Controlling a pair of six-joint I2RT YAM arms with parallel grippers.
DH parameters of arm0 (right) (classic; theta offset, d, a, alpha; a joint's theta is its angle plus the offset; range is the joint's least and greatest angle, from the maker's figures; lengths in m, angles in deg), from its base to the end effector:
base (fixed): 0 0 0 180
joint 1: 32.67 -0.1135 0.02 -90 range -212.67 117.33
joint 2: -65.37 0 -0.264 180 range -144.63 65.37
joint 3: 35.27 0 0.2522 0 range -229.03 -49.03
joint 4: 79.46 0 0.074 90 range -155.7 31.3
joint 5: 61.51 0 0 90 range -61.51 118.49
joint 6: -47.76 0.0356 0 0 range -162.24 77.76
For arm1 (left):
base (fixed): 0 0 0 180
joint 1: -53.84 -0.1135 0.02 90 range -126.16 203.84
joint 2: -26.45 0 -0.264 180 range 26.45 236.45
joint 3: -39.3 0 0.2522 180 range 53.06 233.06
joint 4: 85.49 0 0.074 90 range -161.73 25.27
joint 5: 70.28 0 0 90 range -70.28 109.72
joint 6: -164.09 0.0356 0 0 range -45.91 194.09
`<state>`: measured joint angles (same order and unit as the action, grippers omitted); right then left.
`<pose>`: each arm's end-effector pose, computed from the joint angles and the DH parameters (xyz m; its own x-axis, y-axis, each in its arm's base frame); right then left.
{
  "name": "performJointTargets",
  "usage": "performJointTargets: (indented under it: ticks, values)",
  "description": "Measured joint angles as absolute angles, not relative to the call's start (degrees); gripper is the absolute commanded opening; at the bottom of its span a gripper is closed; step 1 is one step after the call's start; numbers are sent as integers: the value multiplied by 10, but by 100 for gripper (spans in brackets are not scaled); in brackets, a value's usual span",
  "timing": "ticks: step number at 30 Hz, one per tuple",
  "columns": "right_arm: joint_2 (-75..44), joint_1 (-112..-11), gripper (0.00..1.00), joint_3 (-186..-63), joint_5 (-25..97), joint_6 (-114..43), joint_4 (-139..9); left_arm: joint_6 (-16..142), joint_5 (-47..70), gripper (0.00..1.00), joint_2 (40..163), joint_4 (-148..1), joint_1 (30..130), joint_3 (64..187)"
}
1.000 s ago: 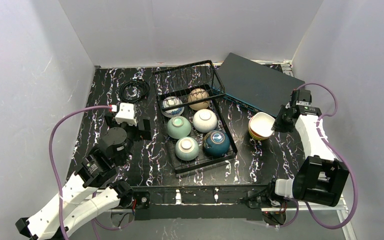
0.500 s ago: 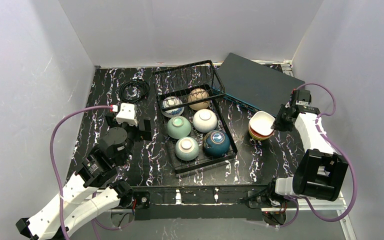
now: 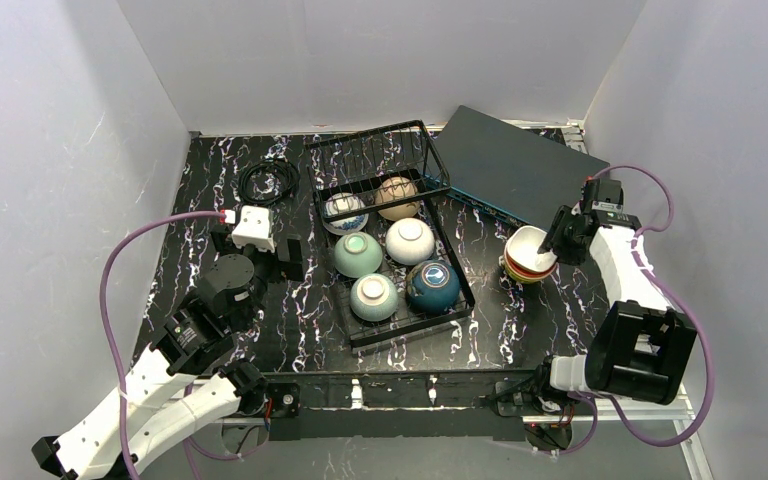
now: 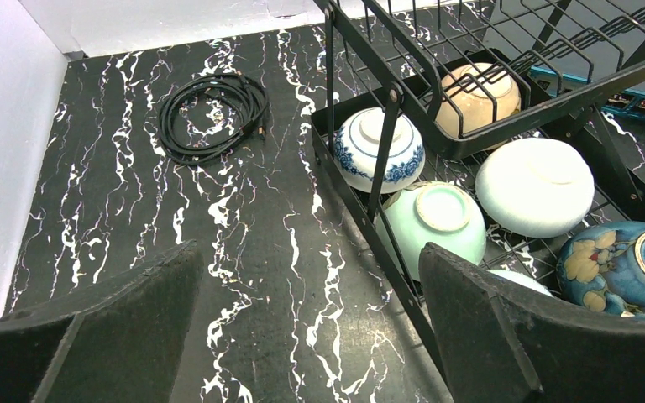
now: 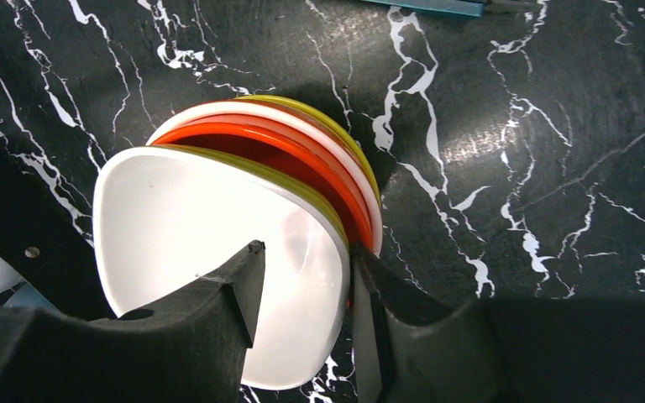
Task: Unload the bowls from the dish rack
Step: Place the bowl with the bowl.
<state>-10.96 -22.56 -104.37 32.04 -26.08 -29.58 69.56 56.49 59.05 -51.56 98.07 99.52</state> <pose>0.2635 -0.0447 0.2463 -0.7545 0.4167 -0.5071 0.3666 0.9084 0.2011 0.1030 -0.0705 0.3614 -0.0890 -0.0017 -0.9960 0.1258 0.9920 -0.0129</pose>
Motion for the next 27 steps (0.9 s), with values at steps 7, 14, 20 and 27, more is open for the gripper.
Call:
performJointTargets:
  ticks: [7, 14, 20, 27]
  values:
    - [-92, -225, 50, -1056, 298, -272, -279, 696, 562, 98, 590, -516, 979, 995]
    - [-91, -225, 37, -1061, 272, -281, -268, 695, 558, 98, 590, -516, 978, 995]
    - [-91, -225, 21, -1061, 256, -288, -266, 695, 557, 98, 589, -516, 978, 995]
    - [-91, -225, 15, -1054, 259, -287, -274, 694, 555, 98, 587, -516, 978, 995]
